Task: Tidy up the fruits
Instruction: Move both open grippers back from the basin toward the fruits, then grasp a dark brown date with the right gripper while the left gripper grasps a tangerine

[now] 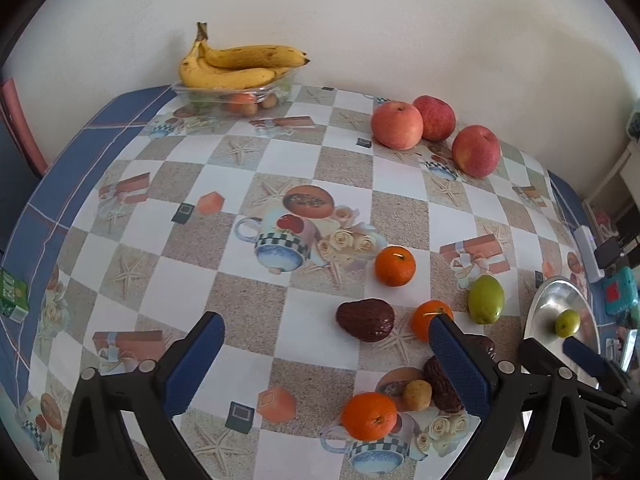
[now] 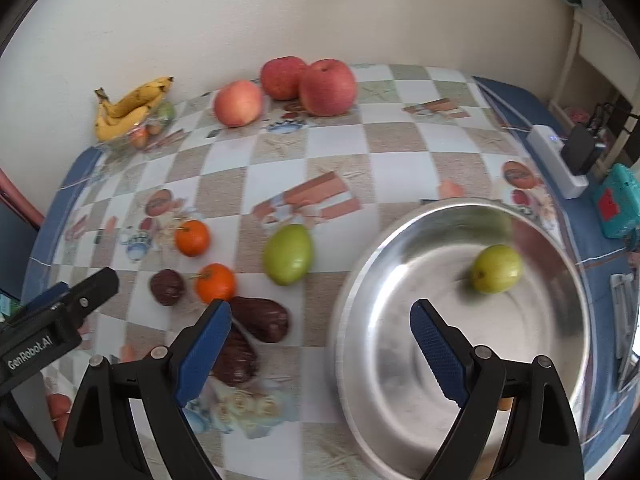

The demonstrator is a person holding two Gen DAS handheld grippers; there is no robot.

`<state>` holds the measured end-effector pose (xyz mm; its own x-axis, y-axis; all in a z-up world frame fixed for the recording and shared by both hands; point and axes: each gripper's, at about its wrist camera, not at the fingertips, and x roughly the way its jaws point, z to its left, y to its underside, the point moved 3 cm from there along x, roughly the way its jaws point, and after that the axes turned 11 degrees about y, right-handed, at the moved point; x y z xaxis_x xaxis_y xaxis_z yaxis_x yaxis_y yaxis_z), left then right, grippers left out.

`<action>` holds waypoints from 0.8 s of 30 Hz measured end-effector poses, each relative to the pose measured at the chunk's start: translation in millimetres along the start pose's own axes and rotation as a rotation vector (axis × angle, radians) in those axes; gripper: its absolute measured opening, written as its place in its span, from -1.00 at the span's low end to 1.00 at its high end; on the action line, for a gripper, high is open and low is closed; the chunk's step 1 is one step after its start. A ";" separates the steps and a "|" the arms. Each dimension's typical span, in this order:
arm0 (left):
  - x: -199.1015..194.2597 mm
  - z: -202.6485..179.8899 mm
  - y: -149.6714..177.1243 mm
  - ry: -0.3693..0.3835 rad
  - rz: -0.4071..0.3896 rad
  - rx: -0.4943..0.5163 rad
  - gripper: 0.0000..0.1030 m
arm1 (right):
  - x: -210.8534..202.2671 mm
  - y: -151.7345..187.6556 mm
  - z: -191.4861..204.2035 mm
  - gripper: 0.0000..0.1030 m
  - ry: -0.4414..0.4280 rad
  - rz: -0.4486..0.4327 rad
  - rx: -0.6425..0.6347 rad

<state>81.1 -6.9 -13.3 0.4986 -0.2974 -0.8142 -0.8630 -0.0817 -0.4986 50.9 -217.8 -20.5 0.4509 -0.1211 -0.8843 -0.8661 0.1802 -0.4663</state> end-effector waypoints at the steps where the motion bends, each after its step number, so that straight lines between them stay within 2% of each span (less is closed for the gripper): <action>1: -2.4 4.4 0.1 0.011 -0.005 -0.016 1.00 | -0.5 0.3 4.7 0.77 -0.028 0.001 0.007; 3: -7.4 12.9 0.1 0.025 -0.018 -0.047 1.00 | -1.1 1.2 14.3 0.77 -0.089 0.009 0.019; 5: -10.9 19.3 0.5 0.036 -0.027 -0.068 1.00 | -0.5 2.9 23.4 0.77 -0.115 0.020 0.016; 9: -9.7 25.5 1.7 0.070 -0.015 -0.100 1.00 | 2.1 7.0 36.8 0.77 -0.099 0.035 -0.021; 14: -2.7 22.1 3.4 0.119 0.025 -0.111 1.00 | 4.9 11.5 42.1 0.73 -0.121 0.053 -0.027; 18: 1.5 17.7 6.8 0.105 0.049 -0.096 1.00 | 6.8 13.9 48.1 0.33 -0.128 0.065 -0.052; 20: 6.4 17.4 9.8 0.101 0.072 -0.101 1.00 | 9.7 16.3 50.1 0.30 -0.132 0.080 -0.059; 22: 14.5 18.4 15.0 0.117 0.115 -0.130 1.00 | 12.3 18.7 52.5 0.12 -0.135 0.093 -0.072; 24: 23.2 19.2 21.9 0.142 0.163 -0.159 0.99 | 16.1 21.5 54.5 0.04 -0.135 0.109 -0.082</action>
<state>75.4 2.7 -48.8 0.3452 -0.4485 -0.8244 -0.9385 -0.1668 -0.3022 51.3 -162.7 -46.0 0.3736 0.0274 -0.9272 -0.9235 0.1046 -0.3690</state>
